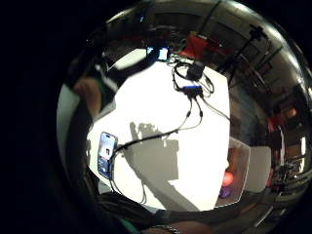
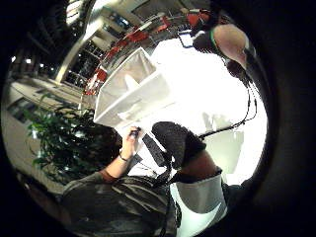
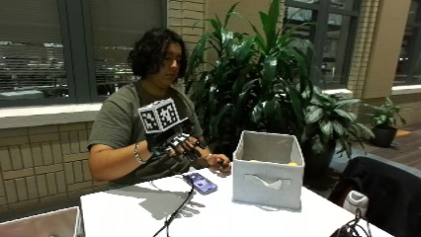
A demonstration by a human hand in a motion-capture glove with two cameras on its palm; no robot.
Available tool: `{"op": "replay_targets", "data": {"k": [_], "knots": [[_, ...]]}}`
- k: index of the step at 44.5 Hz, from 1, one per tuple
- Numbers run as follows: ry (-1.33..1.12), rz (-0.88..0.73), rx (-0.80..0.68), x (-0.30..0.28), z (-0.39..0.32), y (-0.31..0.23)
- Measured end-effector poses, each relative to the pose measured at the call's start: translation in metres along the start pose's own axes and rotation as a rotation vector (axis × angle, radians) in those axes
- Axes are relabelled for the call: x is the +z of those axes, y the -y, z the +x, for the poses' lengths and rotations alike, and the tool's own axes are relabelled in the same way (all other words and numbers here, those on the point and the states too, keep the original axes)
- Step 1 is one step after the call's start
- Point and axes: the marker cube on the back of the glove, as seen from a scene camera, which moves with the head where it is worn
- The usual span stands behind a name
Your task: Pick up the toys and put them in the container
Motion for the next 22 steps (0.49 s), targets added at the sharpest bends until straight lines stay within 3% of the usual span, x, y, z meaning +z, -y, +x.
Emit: {"op": "replay_targets", "data": {"k": [7,22], "knots": [[0.022,-0.046,0.018,0.023,0.012,-0.010],[0.076,0.025,0.074,0.049,0.040,-0.001]]}}
